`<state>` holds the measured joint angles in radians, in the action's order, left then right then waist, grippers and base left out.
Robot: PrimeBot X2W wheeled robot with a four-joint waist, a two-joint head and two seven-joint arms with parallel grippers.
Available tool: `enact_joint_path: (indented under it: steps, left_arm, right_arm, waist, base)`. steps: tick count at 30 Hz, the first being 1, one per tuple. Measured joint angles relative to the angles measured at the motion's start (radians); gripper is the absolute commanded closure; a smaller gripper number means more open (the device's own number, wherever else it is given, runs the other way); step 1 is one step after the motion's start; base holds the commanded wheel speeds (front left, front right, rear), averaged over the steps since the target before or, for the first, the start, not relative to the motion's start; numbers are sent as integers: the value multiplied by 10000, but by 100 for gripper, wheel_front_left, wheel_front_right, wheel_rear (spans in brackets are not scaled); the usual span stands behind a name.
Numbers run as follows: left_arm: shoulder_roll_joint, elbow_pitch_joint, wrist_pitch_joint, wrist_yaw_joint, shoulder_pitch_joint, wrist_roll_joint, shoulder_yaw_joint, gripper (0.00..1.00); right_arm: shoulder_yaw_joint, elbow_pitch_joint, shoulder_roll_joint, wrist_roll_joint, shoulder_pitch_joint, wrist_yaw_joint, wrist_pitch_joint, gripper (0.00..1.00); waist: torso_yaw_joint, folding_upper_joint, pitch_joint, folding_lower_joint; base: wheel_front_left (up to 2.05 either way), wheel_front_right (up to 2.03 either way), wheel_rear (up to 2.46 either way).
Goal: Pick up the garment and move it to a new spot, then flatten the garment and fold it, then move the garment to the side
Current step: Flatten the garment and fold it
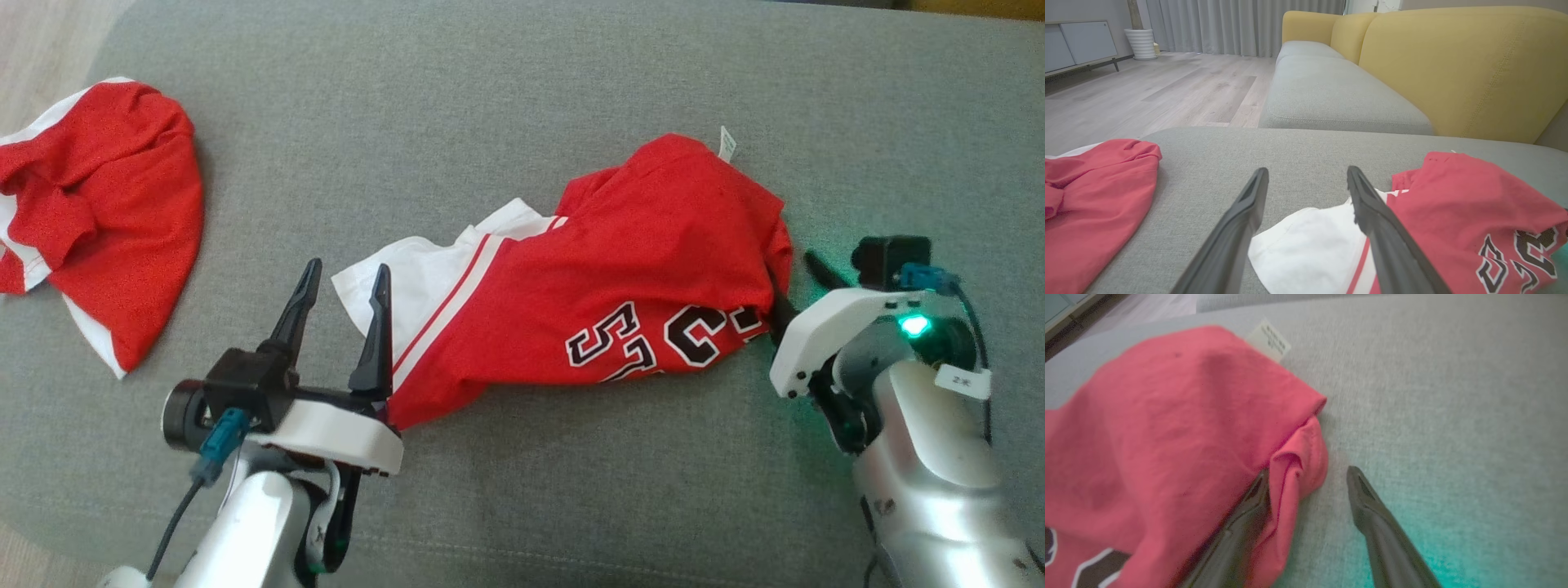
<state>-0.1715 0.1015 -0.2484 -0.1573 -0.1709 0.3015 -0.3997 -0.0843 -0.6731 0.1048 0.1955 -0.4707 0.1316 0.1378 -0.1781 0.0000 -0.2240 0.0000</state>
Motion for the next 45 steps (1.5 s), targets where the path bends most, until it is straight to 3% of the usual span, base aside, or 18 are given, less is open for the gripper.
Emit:
enact_joint_path:
  steps: [1, 2, 3, 9, 12, 20, 27, 28, 29, 30, 37, 45]
  left_arm:
    - [8, 33, 0, 0, 0, 0, 2, 0]
    - [19, 65, 0, 2, 0, 0, 8, 0]
    - [19, 65, 0, 2, 0, 0, 8, 0]
    - [84, 127, -10, 88, -2, -12, 56, 0]
    - [88, 123, -12, 94, -2, -111, 146, 0]
    - [81, 88, -12, 136, 32, -150, 209, 0]
    - [38, 67, -12, 167, 37, -194, 215, 0]
    - [35, 69, -12, 167, 39, -194, 215, 0]
    - [25, 77, -12, 167, 40, -194, 215, 0]
    - [21, 88, -12, 167, 40, -194, 215, 0]
    - [-63, 174, -12, 65, 355, -184, 280, 0]
    - [-265, 12, -10, -113, 924, -81, 485, 0]
  right_arm:
    - [-84, -209, 8, 130, -42, 0, 182, 72]
    - [-148, -322, 15, 245, -89, 0, 245, 96]
    - [-148, -322, 15, 245, -89, 0, 245, 100]
    - [-213, -410, 38, 930, -256, 0, -33, 100]
    - [334, 25, 17, 1239, 30, 0, -405, 100]
    - [1795, 1498, -458, 1574, 2412, 0, -715, 100]
    - [1114, 2489, -548, 2702, 3733, 0, -662, 100]
    - [1011, 2541, -548, 2796, 3801, 0, -662, 78]
    - [936, 2573, -548, 2851, 3831, 0, -673, 34]
    - [897, 2614, -548, 2853, 3840, 0, -704, 0]
    - [1337, 3896, -579, 1549, 3983, 0, -1490, 0]
    - [1703, 6343, -581, -311, 4246, 0, -1423, 0]
  waist:
    - [0, 0, -12, 0]
    - [15, 0, -16, 0]
    - [15, 0, -16, 0]
    - [217, 0, 26, 0]
    - [444, 0, 78, 0]
    - [1047, 0, 215, 0]
    - [1439, 0, 255, 0]
    - [1464, 0, 260, 0]
    - [1482, 0, 271, 0]
    - [1498, 0, 290, 0]
    - [1583, 0, 619, 0]
    - [1637, 0, 1117, 0]
  base:
    - [0, 0, 0]
    - [0, 0, 0]
    - [0, 0, 0]
    - [0, 0, 0]
    - [0, 0, 0]
    - [0, 0, 0]
    - [0, 0, 0]
    - [0, 0, 0]
    - [0, 0, 0]
    - [0, 0, 0]
    - [0, 0, 0]
    - [0, 0, 0]
